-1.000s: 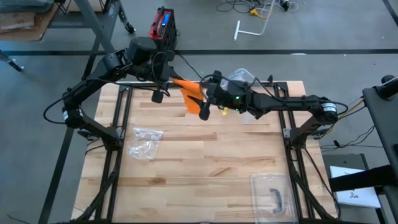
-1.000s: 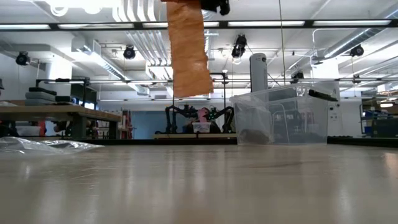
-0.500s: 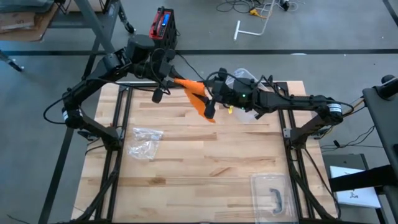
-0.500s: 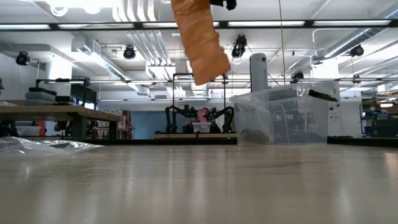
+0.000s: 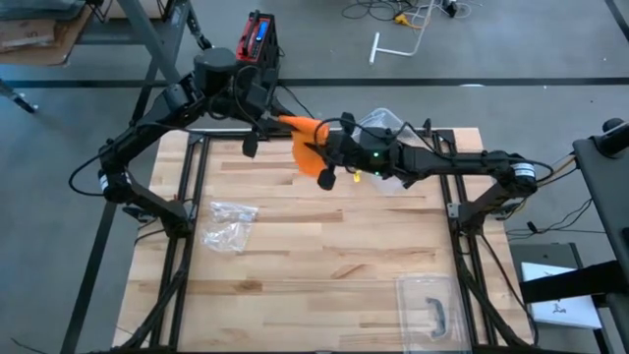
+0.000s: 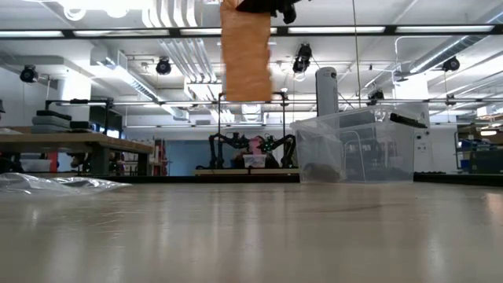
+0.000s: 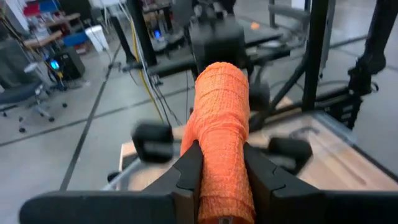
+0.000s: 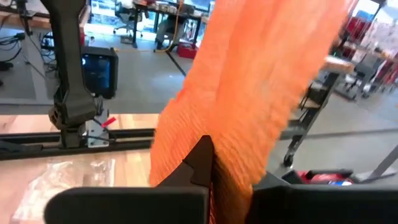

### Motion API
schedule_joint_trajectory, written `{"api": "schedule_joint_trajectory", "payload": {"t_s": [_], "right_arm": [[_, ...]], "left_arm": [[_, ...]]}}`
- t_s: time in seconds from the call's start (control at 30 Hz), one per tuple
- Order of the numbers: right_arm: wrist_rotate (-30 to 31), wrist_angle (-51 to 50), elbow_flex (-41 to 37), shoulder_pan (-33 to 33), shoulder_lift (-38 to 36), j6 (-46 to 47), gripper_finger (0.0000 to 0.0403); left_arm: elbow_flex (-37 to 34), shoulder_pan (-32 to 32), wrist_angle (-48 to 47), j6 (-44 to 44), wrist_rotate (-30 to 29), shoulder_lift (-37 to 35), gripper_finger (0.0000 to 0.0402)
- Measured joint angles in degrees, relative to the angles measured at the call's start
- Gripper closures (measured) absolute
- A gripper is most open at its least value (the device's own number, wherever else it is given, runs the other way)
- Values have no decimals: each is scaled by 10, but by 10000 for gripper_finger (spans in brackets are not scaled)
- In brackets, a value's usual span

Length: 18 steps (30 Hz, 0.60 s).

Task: Roll bandage
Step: Roll the orange bandage on the table

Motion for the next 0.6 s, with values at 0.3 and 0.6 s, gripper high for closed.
{"api": "schedule_joint_trajectory", "payload": {"t_s": [0.3,0.6], "right_arm": [[0,-1,-4,0,20,19,400],[-1,-36,23,-2,-5,48,288]], "left_arm": [[-3,2,32,-27,4,0,333],[-27,2,72,-5,-10,0,339]]}}
